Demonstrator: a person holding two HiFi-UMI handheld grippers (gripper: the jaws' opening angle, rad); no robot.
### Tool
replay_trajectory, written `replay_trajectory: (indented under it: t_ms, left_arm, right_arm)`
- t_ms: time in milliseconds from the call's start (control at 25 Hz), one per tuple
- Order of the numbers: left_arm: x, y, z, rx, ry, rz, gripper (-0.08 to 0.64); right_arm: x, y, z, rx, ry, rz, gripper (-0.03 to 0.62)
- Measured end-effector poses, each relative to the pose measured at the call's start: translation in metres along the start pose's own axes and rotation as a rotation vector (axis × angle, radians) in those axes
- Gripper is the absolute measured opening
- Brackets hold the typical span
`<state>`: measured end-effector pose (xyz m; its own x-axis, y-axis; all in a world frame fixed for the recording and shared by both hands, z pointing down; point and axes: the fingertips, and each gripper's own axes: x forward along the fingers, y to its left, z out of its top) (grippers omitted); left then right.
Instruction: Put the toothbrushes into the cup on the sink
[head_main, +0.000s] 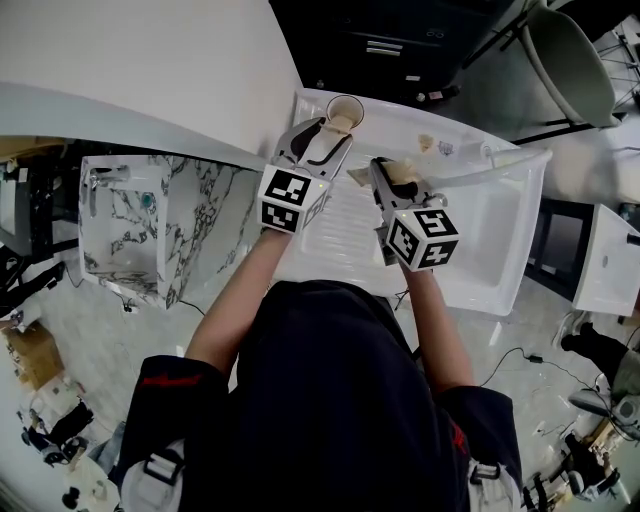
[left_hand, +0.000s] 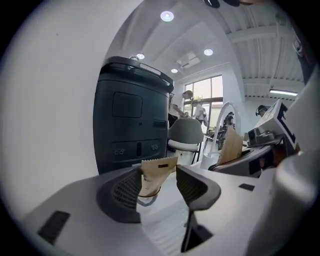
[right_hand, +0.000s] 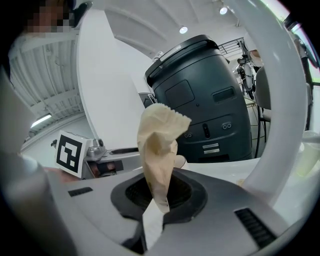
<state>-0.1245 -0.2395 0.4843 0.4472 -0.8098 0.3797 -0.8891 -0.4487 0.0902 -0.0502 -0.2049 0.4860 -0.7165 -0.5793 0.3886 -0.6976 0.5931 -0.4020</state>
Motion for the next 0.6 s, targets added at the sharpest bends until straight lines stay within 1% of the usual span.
replay_trajectory:
  t_ms: [280, 600]
  left_arm:
    - [-0.004, -0.003, -0.001, -0.005, -0.005, 0.014, 0.244]
    - [-0.016, -0.012, -0.007, -0.009, -0.008, -0.020, 0.249]
  right_arm:
    - [-0.003, -0.001, 0.000, 0.000, -0.006, 0.005, 0.052]
    - [-0.009, 0.004, 0.002, -0.009, -0.022, -0.019, 0.052]
